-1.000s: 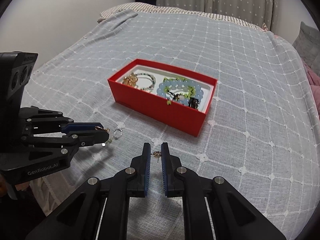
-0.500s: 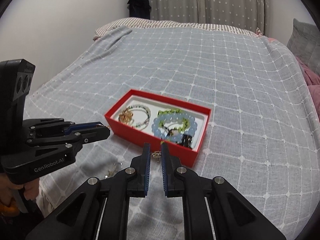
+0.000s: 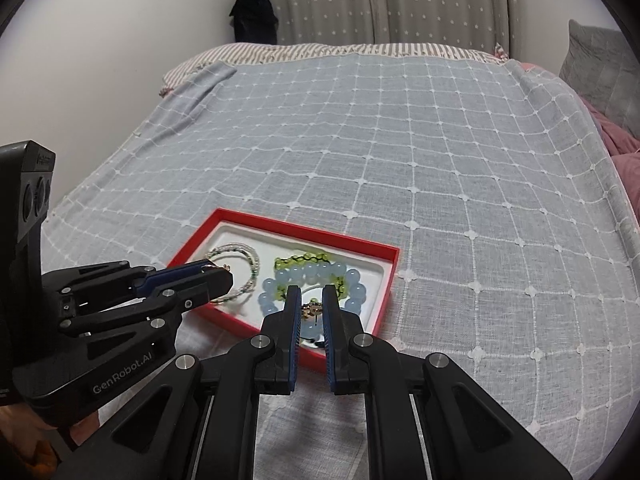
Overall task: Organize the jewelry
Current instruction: 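Carry both held earrings over the red box and lower them, then open both tools to drop the earrings into the box, then withdraw both tools toward the silver hoop earring and ring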
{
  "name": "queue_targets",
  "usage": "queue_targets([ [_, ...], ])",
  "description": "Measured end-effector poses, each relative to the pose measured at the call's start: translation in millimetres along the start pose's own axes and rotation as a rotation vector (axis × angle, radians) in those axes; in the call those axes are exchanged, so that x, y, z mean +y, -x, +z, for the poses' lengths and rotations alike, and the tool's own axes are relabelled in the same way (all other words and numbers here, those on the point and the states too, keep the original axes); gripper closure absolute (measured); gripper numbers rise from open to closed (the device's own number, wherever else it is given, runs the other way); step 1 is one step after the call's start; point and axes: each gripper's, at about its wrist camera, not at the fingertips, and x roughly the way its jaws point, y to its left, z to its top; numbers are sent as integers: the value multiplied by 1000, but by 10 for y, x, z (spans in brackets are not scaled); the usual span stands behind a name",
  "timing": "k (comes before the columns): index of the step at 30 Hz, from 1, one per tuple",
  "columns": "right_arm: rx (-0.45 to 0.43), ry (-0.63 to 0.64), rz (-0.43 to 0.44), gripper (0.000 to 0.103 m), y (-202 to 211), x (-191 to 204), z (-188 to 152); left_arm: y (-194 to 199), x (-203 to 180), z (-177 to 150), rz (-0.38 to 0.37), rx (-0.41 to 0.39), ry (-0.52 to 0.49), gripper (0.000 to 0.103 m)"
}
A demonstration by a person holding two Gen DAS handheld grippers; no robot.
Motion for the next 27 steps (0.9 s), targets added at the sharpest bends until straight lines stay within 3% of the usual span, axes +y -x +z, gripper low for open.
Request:
queue_targets([
  [11,33,-17,-9,91,-133,-113,0,-178,14,13,25,38,20,90],
  [13,34,-15,-8,91,-123,-114,0,-173,-1,11,32,40,11,81],
  [15,38,-15,-3,89,-114,-113,0,-148,-13,9,39,36,4,62],
  [22,26,-12,9,69,32,-108,-8,-6,-62,22,34,14,-20,50],
  [27,12,-22,8,56,196,-124,-32,133,-71,4,34,2,-21,35],
])
